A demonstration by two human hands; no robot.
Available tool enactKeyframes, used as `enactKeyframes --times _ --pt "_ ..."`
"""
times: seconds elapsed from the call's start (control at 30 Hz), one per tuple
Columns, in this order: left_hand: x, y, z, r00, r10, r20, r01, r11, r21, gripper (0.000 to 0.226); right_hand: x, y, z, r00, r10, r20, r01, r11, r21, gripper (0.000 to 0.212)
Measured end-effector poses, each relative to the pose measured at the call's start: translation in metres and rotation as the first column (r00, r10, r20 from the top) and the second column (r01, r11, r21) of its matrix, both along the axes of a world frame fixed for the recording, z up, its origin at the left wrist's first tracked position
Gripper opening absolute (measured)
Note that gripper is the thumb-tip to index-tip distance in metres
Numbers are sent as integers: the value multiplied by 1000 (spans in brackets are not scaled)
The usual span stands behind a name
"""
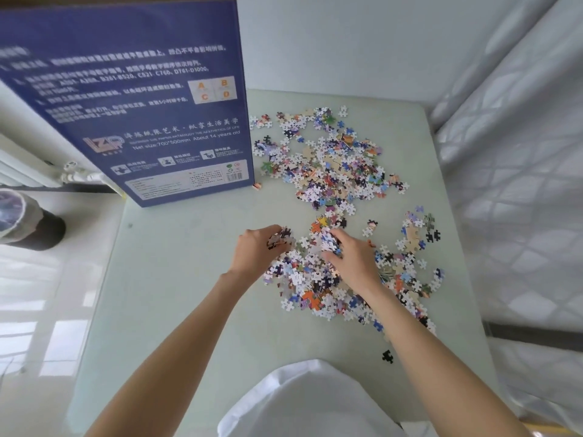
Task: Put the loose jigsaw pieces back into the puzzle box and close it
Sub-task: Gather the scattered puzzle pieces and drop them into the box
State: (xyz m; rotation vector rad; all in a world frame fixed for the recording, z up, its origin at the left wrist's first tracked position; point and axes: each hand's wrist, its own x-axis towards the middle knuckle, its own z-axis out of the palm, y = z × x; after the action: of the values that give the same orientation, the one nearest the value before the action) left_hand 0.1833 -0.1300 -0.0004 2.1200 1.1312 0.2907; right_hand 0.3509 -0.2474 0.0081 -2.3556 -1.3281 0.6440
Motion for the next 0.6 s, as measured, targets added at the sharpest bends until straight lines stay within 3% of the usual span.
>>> enactKeyframes --times 0.17,0.33,0.5,0.6 --pt "-17 8 18 1000 -4 25 3 1000 13 24 -3 3 19 995 20 -98 -24 999 -35 54" --pt "-28 37 91 985 10 174 -45 978 202 20 2 35 80 987 117 -112 -103 988 119 59" --pt "-39 93 187 938 31 346 -207 849 485 23 -1 83 167 966 256 -22 -236 919 317 57" --pt "-46 125 240 894 16 448 -295 774 560 23 -1 117 215 949 315 -19 -273 851 449 46"
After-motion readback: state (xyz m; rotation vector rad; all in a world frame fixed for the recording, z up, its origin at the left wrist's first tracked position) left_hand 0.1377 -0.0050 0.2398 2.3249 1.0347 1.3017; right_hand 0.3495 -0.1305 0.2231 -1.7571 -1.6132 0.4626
